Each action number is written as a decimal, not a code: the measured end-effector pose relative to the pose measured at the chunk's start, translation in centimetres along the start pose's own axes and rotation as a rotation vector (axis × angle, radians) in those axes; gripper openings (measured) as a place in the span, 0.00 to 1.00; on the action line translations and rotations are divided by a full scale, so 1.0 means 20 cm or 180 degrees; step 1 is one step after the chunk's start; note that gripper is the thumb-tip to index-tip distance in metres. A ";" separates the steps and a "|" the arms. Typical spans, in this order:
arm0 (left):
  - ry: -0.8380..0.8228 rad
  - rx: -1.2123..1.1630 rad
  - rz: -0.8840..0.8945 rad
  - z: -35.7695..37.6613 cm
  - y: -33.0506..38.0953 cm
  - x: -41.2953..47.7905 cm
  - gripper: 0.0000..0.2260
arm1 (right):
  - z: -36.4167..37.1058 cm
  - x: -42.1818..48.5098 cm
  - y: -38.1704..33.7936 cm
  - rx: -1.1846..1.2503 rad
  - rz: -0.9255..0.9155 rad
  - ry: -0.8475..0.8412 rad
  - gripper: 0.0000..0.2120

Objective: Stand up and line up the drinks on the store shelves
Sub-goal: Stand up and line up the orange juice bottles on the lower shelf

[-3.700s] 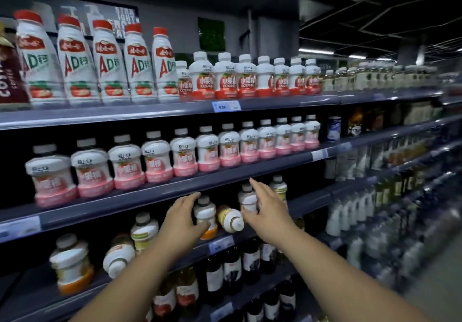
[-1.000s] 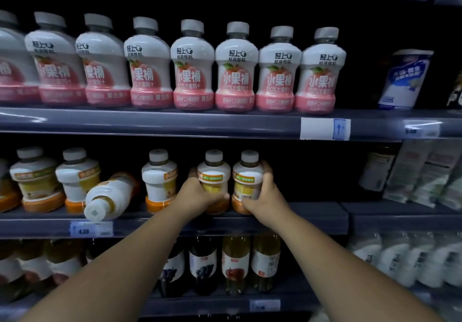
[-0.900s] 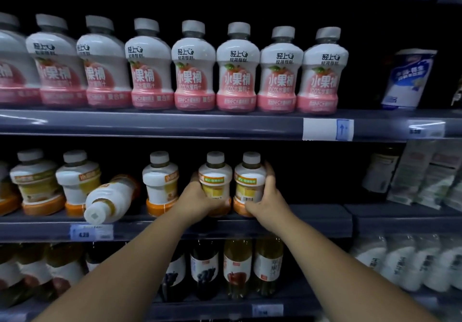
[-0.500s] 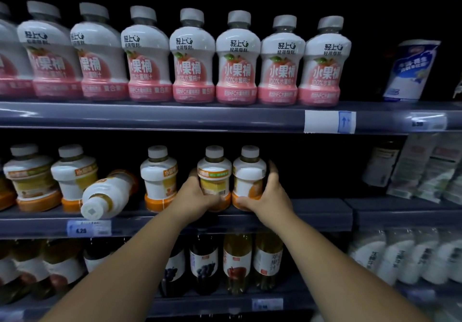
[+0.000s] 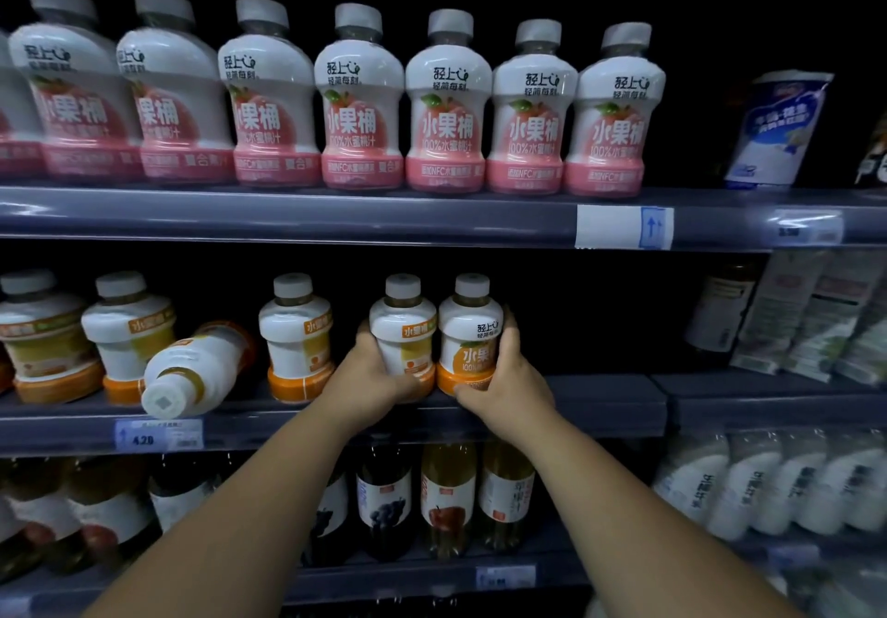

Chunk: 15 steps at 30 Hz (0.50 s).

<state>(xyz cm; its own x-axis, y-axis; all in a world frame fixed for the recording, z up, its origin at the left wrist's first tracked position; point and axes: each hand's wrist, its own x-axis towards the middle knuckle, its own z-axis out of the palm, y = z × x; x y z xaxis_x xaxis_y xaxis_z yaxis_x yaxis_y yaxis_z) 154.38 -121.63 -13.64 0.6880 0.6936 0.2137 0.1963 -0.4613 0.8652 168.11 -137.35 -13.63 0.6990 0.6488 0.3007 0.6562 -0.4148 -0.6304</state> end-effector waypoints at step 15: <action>0.0361 0.0457 0.0189 0.02 0.04 -0.08 0.37 | -0.02 -0.03 0.02 0.0118 -0.0015 0.0162 0.50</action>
<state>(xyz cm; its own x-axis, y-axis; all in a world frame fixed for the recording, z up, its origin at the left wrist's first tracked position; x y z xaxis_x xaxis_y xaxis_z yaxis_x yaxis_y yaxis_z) 153.75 -123.35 -13.48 0.6197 0.7170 0.3192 0.2610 -0.5719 0.7777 168.11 -138.13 -13.86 0.7102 0.6169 0.3392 0.6491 -0.3873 -0.6547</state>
